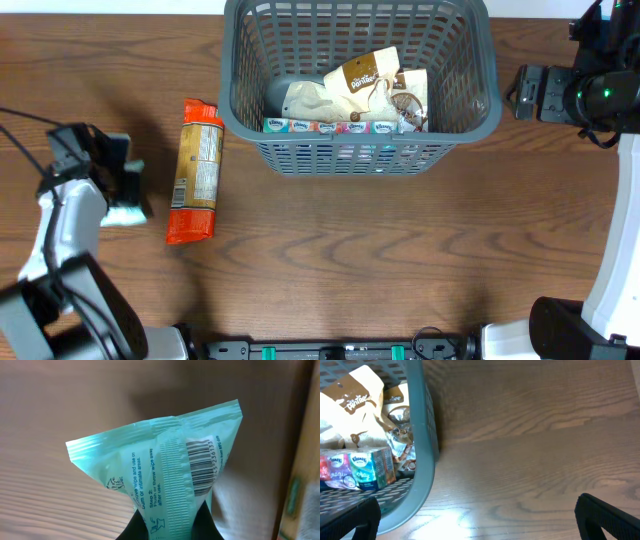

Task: Pack container
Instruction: 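Grasp the mint-green packet with the left gripper, then lift the mint-green packet over the basket and release it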

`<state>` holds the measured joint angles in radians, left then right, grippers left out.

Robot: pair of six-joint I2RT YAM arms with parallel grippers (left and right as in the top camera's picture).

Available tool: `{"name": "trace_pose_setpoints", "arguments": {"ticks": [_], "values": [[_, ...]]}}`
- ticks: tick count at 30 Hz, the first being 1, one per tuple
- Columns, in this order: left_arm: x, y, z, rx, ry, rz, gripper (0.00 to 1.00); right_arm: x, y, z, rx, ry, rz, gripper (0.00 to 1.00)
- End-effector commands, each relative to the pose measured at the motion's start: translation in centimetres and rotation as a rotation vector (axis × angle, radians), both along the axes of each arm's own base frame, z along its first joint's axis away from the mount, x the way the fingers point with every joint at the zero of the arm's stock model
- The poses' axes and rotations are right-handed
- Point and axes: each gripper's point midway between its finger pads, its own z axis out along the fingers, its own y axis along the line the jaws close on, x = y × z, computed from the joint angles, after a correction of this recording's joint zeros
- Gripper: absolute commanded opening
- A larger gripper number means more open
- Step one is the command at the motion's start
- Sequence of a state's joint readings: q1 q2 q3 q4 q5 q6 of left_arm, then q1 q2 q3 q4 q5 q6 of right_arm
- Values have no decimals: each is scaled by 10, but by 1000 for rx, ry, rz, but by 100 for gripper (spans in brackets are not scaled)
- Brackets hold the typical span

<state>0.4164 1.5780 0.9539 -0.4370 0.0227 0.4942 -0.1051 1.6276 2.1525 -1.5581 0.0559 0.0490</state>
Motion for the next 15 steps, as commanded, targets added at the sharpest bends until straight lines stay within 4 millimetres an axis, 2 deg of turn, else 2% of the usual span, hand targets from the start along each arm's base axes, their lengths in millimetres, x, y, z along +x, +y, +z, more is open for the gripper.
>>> {"name": "trace_pose_setpoints", "arguments": {"ticks": [1,6,8,11,13,14,15], "values": [[30,15,86,99,-225,13,6,1,3,4,3,-16,2,99],[41,19,174,198,-463,8,6,1,3,4,8,-18,-7,99],[46,9,211,205,-584,-33,6,1,3,4,9,-17,-7,99],[55,-21,264,146,-798,-123,6,1,3,4,8,-17,-8,99],[60,-56,306,33,-979,-230,6,1,3,4,12,-18,-14,99],[61,-63,314,10,-1011,-252,6,1,3,4,14,-18,-14,99],[62,-78,331,-46,-1083,-306,6,1,3,4,15,-18,-13,99]]}}
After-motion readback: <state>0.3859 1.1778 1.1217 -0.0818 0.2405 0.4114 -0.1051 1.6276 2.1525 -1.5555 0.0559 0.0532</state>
